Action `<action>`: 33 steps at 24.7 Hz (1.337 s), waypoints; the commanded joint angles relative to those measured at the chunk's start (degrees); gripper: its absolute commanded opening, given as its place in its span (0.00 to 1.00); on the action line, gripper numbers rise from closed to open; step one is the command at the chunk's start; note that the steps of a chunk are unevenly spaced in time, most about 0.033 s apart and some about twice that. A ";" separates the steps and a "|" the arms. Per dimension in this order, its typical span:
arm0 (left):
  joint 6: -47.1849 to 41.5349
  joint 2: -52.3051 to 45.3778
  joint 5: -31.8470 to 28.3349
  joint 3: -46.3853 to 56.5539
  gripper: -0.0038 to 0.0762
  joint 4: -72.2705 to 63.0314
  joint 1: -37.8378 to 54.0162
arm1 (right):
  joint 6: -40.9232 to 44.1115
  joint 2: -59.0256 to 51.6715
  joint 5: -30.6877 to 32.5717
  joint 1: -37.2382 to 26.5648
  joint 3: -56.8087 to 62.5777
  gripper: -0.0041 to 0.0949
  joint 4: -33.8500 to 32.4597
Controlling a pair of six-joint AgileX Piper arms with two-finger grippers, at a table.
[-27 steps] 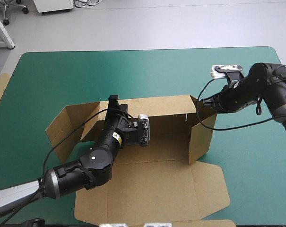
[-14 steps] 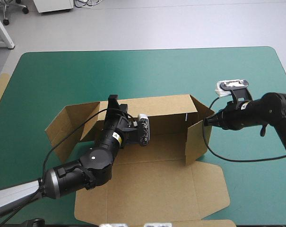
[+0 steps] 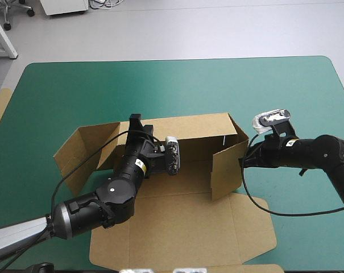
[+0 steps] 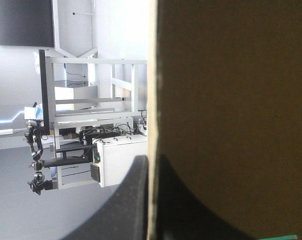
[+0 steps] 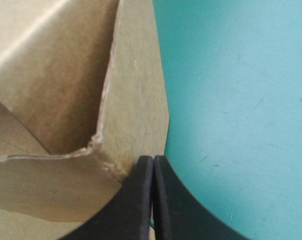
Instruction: Fold the box
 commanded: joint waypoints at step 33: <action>-1.86 -2.10 0.54 -1.35 0.03 4.16 -0.29 | -10.47 -0.32 -1.84 6.54 -1.33 0.62 8.01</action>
